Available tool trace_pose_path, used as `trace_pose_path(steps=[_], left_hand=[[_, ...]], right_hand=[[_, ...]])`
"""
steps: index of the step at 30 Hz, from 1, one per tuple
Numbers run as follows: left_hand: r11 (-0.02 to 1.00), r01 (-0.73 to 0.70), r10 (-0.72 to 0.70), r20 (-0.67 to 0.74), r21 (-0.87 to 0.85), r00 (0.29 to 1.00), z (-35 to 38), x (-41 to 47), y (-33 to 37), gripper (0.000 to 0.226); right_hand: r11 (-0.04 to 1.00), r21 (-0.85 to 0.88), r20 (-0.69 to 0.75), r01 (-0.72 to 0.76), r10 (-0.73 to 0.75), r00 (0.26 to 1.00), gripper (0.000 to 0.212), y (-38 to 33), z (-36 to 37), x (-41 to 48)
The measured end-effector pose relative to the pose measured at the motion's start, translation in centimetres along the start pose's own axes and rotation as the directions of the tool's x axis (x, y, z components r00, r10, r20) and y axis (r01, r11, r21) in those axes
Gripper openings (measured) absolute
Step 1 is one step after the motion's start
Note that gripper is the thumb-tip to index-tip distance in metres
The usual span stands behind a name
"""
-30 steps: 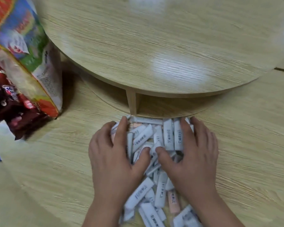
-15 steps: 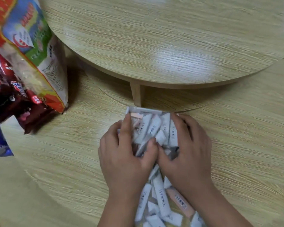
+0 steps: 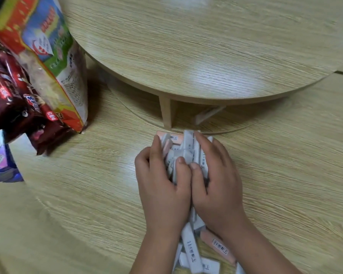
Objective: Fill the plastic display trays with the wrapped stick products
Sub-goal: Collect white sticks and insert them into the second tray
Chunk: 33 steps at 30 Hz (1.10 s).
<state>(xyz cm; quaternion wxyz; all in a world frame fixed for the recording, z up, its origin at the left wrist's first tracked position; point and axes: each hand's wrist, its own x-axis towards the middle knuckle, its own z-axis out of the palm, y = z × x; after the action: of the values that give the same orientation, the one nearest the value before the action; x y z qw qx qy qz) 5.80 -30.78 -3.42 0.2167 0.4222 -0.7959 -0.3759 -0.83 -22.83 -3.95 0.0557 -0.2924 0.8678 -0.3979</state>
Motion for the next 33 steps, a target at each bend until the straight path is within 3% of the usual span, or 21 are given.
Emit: trace_pose_path(steps=[5, 16, 28, 33], left_hand=[[0.998, 0.048, -0.048, 0.0, -0.049, 0.999, 0.4, 0.0, 0.7, 0.07], [0.995, 0.006, 0.002, 0.09, -0.095, 0.996, 0.9, -0.2, 1.5, 0.066], [0.897, 0.047, -0.026, 0.052, -0.439, 0.998, 0.8, -0.8, 2.2, 0.035], [0.853, 0.073, -0.053, 0.053, -0.517, 0.997, 0.6, -0.8, 2.1, 0.036]], right_hand=[[0.99, 0.144, -0.025, -0.007, 0.011, 1.0, 0.05, 0.1, 0.1, -0.1], [0.903, 0.429, -0.066, -0.025, 0.059, 0.996, 0.046, 0.3, 0.8, -0.8], [0.738, 0.672, -0.063, -0.06, 0.138, 0.988, 0.042, -0.9, 0.7, -0.9], [0.753, 0.657, -0.088, -0.044, 0.134, 0.987, 0.041, -1.3, 0.9, -0.6]])
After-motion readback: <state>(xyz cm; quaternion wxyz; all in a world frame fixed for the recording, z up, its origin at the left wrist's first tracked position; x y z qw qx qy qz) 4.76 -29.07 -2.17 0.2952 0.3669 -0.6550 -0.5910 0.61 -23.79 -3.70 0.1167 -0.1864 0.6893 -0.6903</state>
